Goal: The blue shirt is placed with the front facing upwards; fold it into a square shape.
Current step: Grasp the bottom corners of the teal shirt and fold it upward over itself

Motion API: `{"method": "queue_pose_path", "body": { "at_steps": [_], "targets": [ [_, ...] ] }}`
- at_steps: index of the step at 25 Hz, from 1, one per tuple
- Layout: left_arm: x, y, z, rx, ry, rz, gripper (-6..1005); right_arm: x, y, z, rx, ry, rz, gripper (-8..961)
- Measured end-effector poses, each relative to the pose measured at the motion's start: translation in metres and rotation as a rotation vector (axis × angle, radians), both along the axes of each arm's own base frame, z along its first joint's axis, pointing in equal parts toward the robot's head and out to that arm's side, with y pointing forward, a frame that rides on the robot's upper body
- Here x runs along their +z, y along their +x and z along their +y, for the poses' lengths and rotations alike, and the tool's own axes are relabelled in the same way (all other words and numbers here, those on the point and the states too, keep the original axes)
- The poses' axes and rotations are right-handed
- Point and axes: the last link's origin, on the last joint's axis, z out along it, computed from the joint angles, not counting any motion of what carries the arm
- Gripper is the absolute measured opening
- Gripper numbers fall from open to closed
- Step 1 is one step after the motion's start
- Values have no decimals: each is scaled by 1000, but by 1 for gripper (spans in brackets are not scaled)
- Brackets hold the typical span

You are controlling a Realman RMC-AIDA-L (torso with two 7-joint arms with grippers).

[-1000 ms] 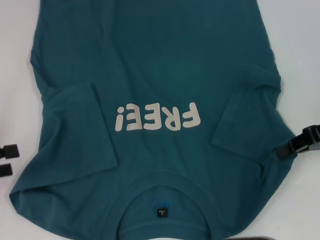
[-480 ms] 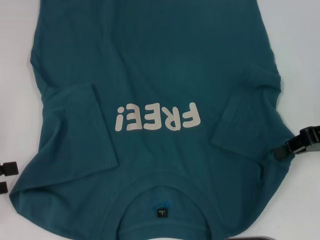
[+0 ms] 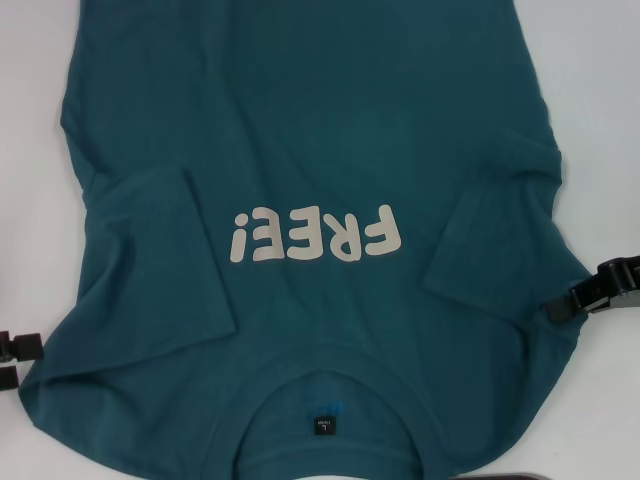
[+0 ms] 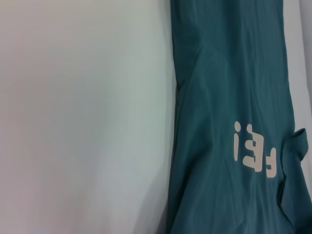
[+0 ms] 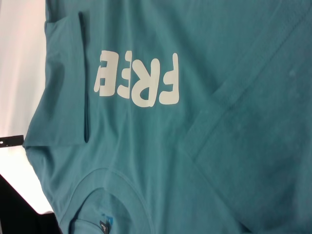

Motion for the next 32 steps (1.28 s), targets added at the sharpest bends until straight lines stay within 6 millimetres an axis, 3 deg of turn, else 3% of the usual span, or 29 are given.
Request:
{"method": "queue_pose_path", "body": {
  "at_steps": [32],
  "targets": [
    [-7,-4,-3,-11,-15,39,947,-3,-4,2,15,-7,3,14]
  ]
}}
